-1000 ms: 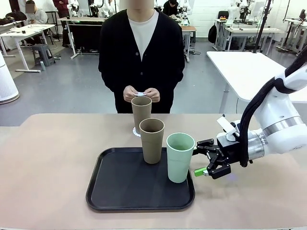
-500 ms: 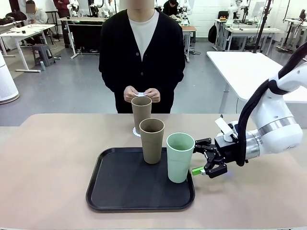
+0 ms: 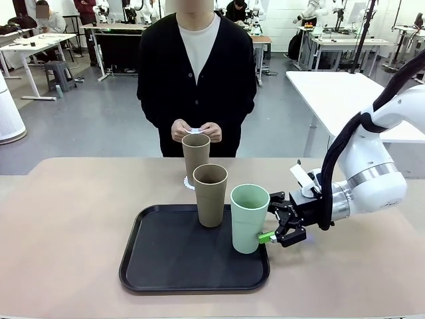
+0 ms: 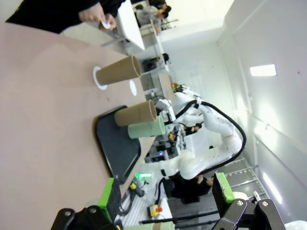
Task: Place coasters on the table and set cups on them.
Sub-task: Take one Reusable plastic cup from the Flat Tray and place it on a coaster set by the human.
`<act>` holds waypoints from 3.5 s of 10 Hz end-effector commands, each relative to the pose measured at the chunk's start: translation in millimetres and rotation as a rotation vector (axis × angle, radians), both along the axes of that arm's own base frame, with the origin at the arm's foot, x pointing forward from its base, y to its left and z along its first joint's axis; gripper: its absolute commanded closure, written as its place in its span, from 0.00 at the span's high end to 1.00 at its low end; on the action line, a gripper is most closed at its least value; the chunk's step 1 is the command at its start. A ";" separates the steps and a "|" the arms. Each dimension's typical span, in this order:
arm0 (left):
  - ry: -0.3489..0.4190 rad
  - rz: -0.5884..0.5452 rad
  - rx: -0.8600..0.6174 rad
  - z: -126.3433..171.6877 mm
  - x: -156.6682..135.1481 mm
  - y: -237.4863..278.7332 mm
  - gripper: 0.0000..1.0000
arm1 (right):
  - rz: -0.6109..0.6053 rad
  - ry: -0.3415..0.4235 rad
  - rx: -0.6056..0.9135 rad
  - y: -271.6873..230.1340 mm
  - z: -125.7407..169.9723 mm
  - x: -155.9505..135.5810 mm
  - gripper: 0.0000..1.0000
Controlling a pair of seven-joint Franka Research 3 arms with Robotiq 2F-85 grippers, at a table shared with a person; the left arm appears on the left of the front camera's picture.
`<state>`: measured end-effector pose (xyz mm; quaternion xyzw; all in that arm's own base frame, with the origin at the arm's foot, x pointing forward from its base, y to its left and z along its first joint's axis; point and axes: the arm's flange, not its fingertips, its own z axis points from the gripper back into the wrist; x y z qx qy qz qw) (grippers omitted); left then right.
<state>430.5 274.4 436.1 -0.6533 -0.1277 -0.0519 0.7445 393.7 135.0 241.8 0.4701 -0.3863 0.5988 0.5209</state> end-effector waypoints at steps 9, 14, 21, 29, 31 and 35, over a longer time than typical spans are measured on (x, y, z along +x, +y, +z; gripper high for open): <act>-0.002 -0.003 -0.001 1.6 -0.6 -0.9 1.00 | 0.019 -0.043 0.080 23.6 -14.7 6.5 0.00; -0.002 -0.003 -0.001 1.6 -0.6 -0.9 1.00 | -0.016 -0.020 0.064 3.8 79.4 -20.0 0.17; -0.002 -0.003 -0.001 1.6 -0.6 -0.9 1.00 | -0.103 -0.066 -0.016 -0.1 221.5 -40.8 0.17; -0.002 -0.003 -0.001 1.6 -0.6 -0.9 1.00 | -0.227 -0.074 -0.047 -112.2 233.1 36.2 0.81; -0.002 -0.003 -0.001 1.6 -0.6 -0.9 1.00 | -0.321 -0.056 -0.028 -178.1 233.3 63.0 0.81; -0.002 -0.003 -0.001 1.6 -0.6 -0.9 1.00 | -0.421 -0.054 0.026 -243.8 233.9 75.5 0.81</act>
